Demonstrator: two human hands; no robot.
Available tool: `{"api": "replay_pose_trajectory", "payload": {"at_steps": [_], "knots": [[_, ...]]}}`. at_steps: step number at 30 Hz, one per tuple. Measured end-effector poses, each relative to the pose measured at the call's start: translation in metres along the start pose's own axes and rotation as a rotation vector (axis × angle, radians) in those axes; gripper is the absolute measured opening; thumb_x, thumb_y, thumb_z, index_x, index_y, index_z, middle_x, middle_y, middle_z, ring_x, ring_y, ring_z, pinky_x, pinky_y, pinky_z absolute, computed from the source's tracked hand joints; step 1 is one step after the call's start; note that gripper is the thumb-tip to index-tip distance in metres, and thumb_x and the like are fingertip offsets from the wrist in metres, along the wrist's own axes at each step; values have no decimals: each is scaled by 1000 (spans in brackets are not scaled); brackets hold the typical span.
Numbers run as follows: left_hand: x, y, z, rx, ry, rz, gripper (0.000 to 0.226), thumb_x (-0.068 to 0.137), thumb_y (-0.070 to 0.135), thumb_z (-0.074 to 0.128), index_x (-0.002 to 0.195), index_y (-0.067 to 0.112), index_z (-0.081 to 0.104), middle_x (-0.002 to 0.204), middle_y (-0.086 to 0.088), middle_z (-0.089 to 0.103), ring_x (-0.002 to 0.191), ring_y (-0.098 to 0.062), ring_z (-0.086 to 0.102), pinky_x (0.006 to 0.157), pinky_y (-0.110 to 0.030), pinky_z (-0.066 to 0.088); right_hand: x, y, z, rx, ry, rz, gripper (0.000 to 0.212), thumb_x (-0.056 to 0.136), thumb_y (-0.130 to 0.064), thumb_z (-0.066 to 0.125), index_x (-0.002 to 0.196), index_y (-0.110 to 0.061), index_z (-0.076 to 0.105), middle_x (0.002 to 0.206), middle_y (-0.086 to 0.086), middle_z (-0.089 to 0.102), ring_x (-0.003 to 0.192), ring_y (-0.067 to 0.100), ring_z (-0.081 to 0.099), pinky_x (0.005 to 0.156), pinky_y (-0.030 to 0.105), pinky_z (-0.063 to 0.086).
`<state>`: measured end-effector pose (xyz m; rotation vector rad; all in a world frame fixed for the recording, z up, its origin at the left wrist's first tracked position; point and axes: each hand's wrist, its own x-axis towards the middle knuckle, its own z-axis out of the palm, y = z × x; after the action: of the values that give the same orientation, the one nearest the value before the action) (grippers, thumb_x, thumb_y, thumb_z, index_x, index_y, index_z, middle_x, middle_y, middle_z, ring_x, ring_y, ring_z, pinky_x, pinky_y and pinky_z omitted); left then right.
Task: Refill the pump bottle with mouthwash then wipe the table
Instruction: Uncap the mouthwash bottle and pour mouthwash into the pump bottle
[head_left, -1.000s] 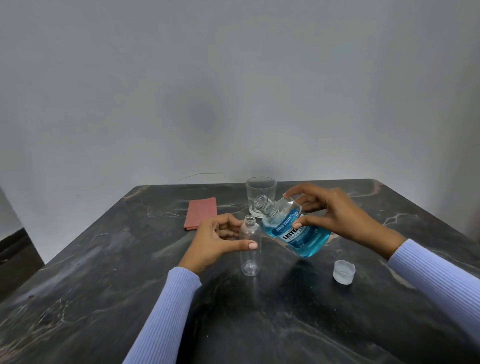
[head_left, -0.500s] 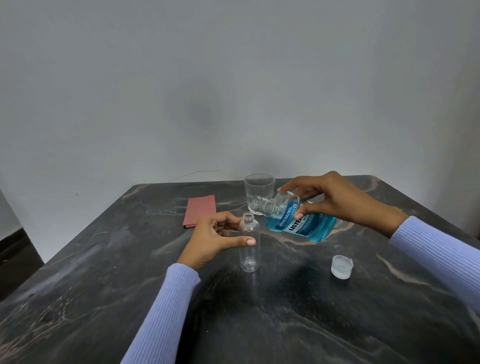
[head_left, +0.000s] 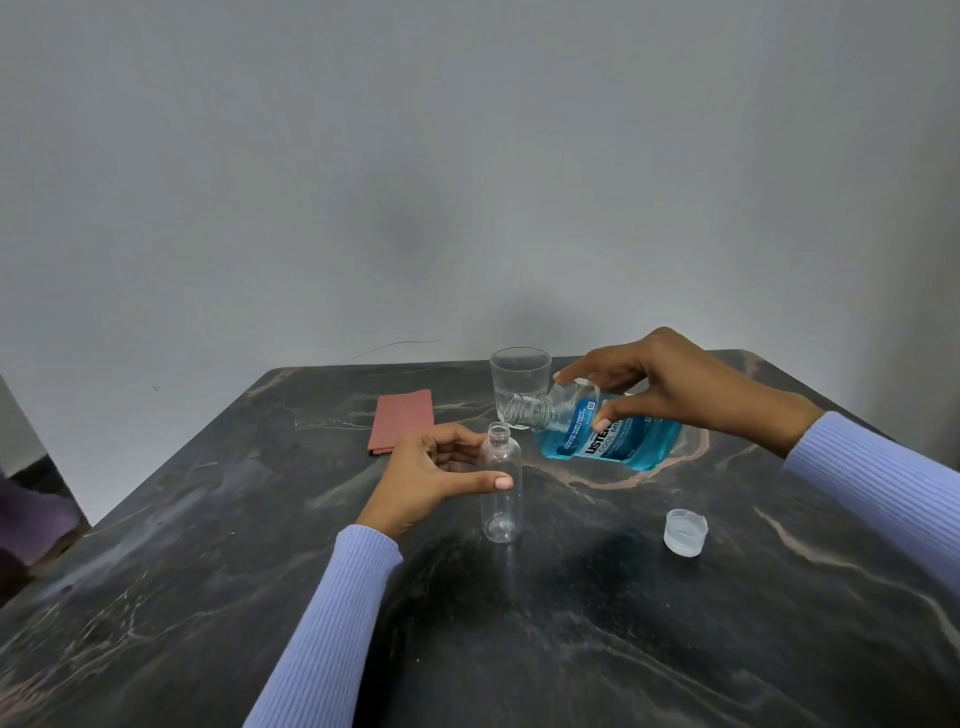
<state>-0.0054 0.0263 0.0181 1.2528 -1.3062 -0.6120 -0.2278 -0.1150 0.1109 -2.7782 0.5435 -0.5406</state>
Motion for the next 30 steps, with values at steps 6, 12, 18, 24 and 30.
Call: {"api": "replay_pose_trajectory", "payload": {"at_steps": [6, 12, 18, 24, 30], "knots": [[0, 0, 0, 4, -2, 3, 31, 46, 29, 87, 74, 35, 75, 82, 10, 76, 77, -4, 71, 68, -11, 51, 1, -2, -2, -49, -32, -22, 51, 79, -24, 72, 126, -36, 56, 118, -5, 67, 104, 8, 65, 88, 31, 55], [0, 1, 0, 13, 3, -3, 31, 46, 31, 87, 74, 34, 75, 82, 9, 76, 77, -4, 71, 67, -11, 51, 5, 0, -4, -95, -38, -56, 52, 78, -30, 72, 125, -42, 53, 115, -9, 68, 100, 4, 66, 80, 13, 51], [0, 1, 0, 9, 5, -9, 31, 45, 32, 87, 74, 37, 75, 81, 10, 76, 77, -4, 71, 67, -10, 51, 10, 5, -5, -128, -41, -89, 53, 78, -31, 72, 125, -45, 52, 115, -10, 68, 98, 2, 66, 72, 2, 46], [1, -2, -1, 5, 19, -17, 33, 45, 28, 87, 75, 27, 74, 81, 7, 76, 77, -5, 71, 68, -12, 52, 12, 5, -7, -116, -44, -126, 53, 77, -30, 73, 123, -46, 53, 111, -9, 70, 95, 1, 66, 73, -2, 44], [1, -2, -2, 15, 12, -20, 35, 46, 30, 86, 78, 25, 73, 82, 8, 76, 77, -4, 70, 68, -11, 51, 16, 8, -9, -151, -58, -126, 51, 77, -35, 71, 124, -46, 53, 111, -10, 70, 93, 1, 66, 72, 1, 46]]}}
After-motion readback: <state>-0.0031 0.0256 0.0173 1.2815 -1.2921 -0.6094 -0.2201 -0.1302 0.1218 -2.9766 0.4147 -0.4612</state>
